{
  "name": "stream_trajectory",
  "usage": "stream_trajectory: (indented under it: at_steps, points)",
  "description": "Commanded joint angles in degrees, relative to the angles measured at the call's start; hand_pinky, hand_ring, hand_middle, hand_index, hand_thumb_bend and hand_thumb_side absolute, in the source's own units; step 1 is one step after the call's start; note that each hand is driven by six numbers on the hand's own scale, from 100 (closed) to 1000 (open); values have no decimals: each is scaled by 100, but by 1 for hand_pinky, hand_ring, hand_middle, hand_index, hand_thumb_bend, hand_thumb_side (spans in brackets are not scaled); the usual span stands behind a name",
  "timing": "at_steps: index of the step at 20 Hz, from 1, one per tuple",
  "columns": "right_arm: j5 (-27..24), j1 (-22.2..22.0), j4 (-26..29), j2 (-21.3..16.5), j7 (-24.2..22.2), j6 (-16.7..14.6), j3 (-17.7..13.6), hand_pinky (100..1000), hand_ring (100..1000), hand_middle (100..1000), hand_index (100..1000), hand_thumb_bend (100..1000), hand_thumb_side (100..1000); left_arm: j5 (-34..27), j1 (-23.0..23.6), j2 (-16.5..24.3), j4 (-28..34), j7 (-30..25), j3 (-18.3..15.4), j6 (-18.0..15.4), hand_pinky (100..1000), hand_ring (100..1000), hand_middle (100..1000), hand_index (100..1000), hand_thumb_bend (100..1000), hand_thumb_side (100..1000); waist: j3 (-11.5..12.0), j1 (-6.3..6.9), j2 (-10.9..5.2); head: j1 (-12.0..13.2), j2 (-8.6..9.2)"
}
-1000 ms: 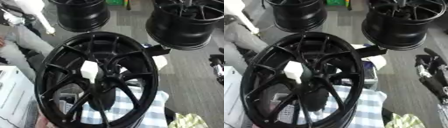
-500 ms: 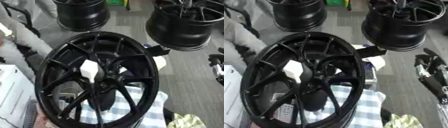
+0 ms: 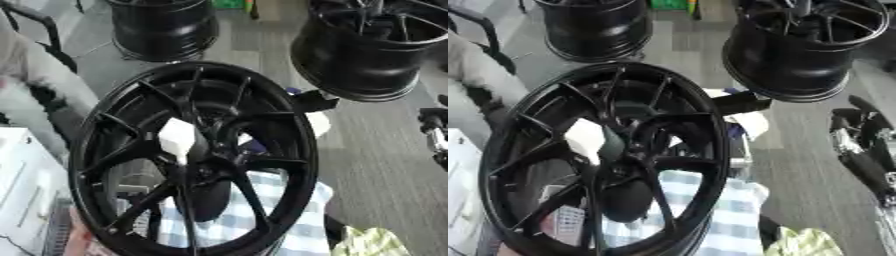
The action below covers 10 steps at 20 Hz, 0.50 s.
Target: Pull the pin out of the wheel hub.
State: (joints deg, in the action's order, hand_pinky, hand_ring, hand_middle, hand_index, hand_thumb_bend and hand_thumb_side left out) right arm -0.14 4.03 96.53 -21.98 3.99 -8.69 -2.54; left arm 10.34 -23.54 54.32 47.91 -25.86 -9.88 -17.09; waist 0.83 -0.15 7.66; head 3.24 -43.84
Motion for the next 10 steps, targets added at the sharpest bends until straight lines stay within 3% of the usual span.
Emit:
stream_trajectory:
  at_steps: [1, 5, 10]
  points:
    - [-1, 48, 33, -111, 26, -6, -80, 800, 813, 744, 938, 100, 465, 26, 113, 187, -26, 397, -270, 17, 859, 927, 937, 915, 784, 680, 15, 13, -47, -18, -28]
    - [-1, 52, 32, -101, 30, -9, -88, 800, 812, 744, 938, 100, 465, -529, 364, 48, 350, 729, -511, -138, 830, 893, 900, 882, 690, 679, 50, 8, -44, -35, -28]
    - [-4, 46, 26, -82, 38, -9, -101, 800, 812, 744, 938, 100, 466, -1255, 671, -423, 1649, 1215, -804, -46, 809, 868, 874, 849, 540, 662, 86, -8, -39, -44, -28]
